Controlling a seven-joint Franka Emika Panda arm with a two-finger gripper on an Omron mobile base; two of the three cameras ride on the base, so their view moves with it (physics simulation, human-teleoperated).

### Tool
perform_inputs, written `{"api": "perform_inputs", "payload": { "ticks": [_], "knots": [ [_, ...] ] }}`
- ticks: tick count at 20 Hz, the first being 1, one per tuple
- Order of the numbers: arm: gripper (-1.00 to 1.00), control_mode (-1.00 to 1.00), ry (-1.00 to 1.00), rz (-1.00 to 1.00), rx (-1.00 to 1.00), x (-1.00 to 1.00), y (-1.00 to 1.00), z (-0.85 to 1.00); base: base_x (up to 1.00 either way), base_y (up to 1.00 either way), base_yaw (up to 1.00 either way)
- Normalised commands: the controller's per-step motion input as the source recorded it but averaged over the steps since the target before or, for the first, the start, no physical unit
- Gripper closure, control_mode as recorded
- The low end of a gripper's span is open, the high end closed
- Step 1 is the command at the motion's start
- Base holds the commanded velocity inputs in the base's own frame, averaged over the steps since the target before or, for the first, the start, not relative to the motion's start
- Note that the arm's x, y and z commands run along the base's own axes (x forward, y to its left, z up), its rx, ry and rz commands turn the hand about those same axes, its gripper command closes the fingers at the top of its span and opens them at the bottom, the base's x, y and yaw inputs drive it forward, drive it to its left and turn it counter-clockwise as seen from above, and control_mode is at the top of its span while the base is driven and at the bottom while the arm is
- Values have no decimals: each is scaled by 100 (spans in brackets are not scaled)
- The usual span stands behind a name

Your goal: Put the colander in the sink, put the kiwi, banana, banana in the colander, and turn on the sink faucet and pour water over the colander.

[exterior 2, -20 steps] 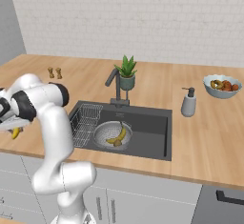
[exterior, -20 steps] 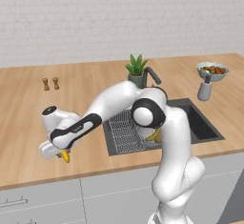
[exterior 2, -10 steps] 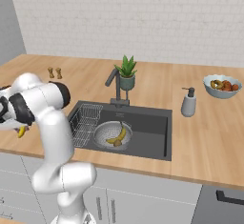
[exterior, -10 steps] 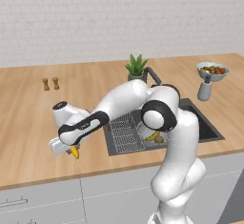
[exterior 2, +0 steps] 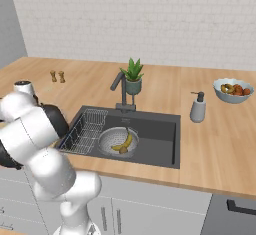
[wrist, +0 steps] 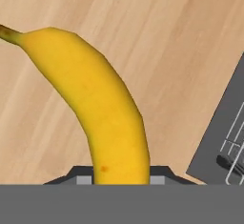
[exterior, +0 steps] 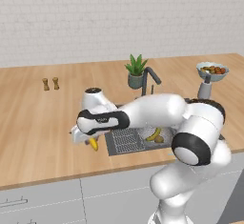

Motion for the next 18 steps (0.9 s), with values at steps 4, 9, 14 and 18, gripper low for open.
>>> {"api": "perform_inputs", "payload": {
  "ticks": [4,9,14,18],
  "knots": [
    [100,-100,0,0,14,-23,-95,57,0,0,0],
    [100,-100,0,0,10,-15,-99,51,0,0,0],
    [100,-100,0,0,5,-1,-100,35,0,0,0],
    [100,-100,0,-2,0,12,-100,16,0,0,0]
  ]
}}
